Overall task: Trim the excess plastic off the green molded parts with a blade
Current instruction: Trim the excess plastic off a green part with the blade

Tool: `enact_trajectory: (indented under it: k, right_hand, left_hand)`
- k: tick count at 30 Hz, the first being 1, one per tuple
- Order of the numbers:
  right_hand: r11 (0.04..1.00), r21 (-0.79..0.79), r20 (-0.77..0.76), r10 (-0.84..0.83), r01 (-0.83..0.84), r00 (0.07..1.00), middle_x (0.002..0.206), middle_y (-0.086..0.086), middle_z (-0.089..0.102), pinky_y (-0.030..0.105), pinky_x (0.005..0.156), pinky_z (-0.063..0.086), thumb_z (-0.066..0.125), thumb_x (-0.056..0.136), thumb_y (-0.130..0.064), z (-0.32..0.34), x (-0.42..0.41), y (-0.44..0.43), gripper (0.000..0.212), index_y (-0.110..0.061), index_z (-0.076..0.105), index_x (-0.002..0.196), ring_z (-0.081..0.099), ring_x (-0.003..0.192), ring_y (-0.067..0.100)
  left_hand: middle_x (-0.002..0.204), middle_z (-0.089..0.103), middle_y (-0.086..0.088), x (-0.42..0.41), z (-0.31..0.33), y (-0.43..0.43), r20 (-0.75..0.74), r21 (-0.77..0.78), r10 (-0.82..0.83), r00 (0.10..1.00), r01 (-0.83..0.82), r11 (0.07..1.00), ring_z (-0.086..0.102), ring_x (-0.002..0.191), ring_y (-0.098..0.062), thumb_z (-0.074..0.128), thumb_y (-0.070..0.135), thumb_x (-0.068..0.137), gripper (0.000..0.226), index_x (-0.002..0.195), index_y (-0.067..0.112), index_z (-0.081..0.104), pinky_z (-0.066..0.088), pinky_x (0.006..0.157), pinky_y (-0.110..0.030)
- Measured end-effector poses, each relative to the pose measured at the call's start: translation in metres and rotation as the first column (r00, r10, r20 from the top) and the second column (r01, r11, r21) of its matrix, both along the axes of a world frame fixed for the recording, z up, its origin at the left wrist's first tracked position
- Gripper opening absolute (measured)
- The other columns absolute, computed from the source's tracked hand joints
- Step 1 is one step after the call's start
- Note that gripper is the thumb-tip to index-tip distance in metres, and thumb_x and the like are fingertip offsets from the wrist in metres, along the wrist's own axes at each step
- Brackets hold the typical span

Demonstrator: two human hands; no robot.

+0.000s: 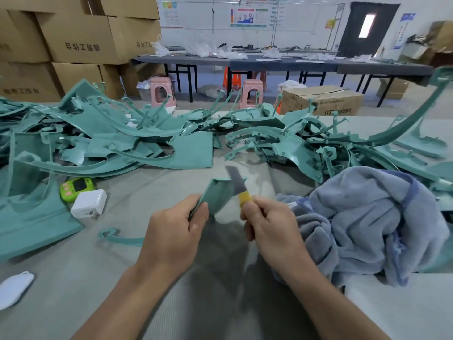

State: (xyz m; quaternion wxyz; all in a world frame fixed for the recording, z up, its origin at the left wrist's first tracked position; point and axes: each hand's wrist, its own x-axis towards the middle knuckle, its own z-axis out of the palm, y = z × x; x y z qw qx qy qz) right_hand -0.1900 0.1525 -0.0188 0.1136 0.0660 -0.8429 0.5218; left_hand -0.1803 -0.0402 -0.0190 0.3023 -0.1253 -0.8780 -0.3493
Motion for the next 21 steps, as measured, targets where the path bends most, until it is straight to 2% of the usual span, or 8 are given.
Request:
enact_trajectory:
  k: [3,6,8,11,13,16,18,21]
  right_hand:
    - [0.965,-0.031,0.092,-0.258,0.262,0.962,0.053,0.005,0.062,0.043,0.057,0.049,0.053,0.097,-0.021,0.002,-0.010,0.009,0.038,-0.012,0.060,0.060,0.052,0.052,0.018]
    - [0.974,-0.222,-0.082,-0.069,0.049,0.994,0.052,0.001,0.058,0.027,0.047,0.040,0.052,0.098,-0.029,0.003,0.001,0.005,0.034,-0.020,0.060,0.067,0.047,0.046,0.007]
    - [0.983,-0.158,-0.074,0.080,-0.090,0.994,0.054,0.001,0.060,0.029,0.049,0.042,0.052,0.096,-0.038,0.002,0.008,-0.002,0.032,-0.022,0.060,0.070,0.051,0.049,0.009]
    - [0.975,0.061,0.078,-0.218,0.213,0.973,0.055,0.003,0.062,0.038,0.056,0.046,0.053,0.097,-0.030,-0.003,-0.007,0.006,0.037,-0.011,0.061,0.066,0.055,0.055,0.017]
    - [0.939,0.021,0.081,-0.343,0.343,0.936,0.055,0.007,0.061,0.043,0.057,0.046,0.052,0.095,-0.023,0.000,-0.010,0.010,0.036,-0.007,0.059,0.063,0.051,0.053,0.017]
    - [0.970,-0.220,-0.061,-0.116,0.100,0.991,0.061,0.007,0.064,0.038,0.051,0.043,0.051,0.097,-0.032,0.007,0.005,0.002,0.033,-0.015,0.061,0.071,0.051,0.051,0.014]
    - [0.985,-0.173,-0.114,-0.017,-0.003,0.993,0.066,0.003,0.065,0.041,0.054,0.046,0.050,0.096,-0.043,0.009,0.017,-0.005,0.033,-0.021,0.063,0.075,0.055,0.056,0.016]
    - [0.979,-0.150,-0.122,-0.160,0.142,0.979,0.071,-0.007,0.065,0.032,0.064,0.046,0.057,0.094,-0.041,0.011,0.015,0.002,0.033,-0.020,0.065,0.071,0.058,0.069,0.007]
  left_hand:
    - [0.075,0.056,0.010,0.003,0.000,-0.001,-0.034,0.001,-0.001,0.999,0.001,1.000,0.049,0.058,-0.005,0.042,0.043,0.096,0.023,0.073,0.046,0.044,0.033,0.050,-0.011]
    - [0.075,0.057,0.010,0.002,-0.002,0.001,-0.016,0.008,0.004,1.000,-0.004,1.000,0.051,0.059,-0.008,0.042,0.046,0.095,0.020,0.079,0.035,0.048,0.035,0.051,-0.015]
    - [0.077,0.057,0.011,0.001,-0.002,0.002,-0.021,0.005,0.012,1.000,-0.012,1.000,0.052,0.061,-0.008,0.042,0.045,0.095,0.019,0.081,0.034,0.048,0.036,0.052,-0.015]
    - [0.075,0.056,0.011,0.001,-0.003,0.000,-0.040,0.004,0.006,0.999,-0.006,1.000,0.050,0.061,-0.007,0.043,0.044,0.096,0.021,0.079,0.031,0.047,0.035,0.052,-0.014]
    - [0.075,0.056,0.010,0.002,-0.002,-0.001,-0.038,0.014,-0.005,0.999,0.005,1.000,0.050,0.060,-0.007,0.044,0.044,0.096,0.023,0.080,0.028,0.048,0.035,0.052,-0.014]
    - [0.074,0.056,0.006,0.002,-0.001,-0.001,-0.025,0.015,0.004,1.000,-0.003,1.000,0.051,0.062,-0.010,0.043,0.045,0.095,0.025,0.082,0.025,0.051,0.036,0.054,-0.017]
    - [0.066,0.056,0.004,0.002,0.000,0.002,-0.021,-0.017,0.018,1.000,-0.018,1.000,0.051,0.062,-0.014,0.043,0.046,0.094,0.027,0.084,0.025,0.057,0.038,0.055,-0.021]
    - [0.054,0.057,0.005,0.004,0.004,0.006,-0.133,-0.158,0.067,0.989,-0.088,0.984,0.051,0.049,-0.018,0.048,0.037,0.090,0.028,0.086,0.024,0.072,0.036,0.049,-0.026]
